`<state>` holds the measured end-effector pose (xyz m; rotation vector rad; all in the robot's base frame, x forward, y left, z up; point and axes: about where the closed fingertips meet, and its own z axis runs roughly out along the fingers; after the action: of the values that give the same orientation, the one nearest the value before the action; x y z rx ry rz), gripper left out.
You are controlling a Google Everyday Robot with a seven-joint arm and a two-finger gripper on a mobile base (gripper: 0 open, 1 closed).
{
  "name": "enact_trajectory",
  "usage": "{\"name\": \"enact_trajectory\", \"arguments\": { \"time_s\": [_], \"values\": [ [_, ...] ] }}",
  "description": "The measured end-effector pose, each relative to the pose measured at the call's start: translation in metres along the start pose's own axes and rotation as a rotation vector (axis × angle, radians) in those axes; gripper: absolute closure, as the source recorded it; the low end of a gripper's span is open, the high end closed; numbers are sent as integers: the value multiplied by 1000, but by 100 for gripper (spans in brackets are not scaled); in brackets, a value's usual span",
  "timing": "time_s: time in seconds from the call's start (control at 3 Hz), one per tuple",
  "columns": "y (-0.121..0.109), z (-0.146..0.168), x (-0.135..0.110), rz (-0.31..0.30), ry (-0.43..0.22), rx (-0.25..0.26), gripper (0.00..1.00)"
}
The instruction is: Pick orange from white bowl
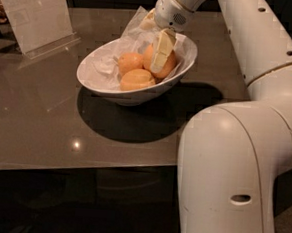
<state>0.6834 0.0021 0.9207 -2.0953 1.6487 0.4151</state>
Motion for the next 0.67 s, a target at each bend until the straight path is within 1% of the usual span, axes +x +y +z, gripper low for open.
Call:
{"name": "enact_trajectory", "arguments": {
  "time_s": [0.67],
  "values": [
    [9,2,9,69,28,-29,0]
  ]
}}
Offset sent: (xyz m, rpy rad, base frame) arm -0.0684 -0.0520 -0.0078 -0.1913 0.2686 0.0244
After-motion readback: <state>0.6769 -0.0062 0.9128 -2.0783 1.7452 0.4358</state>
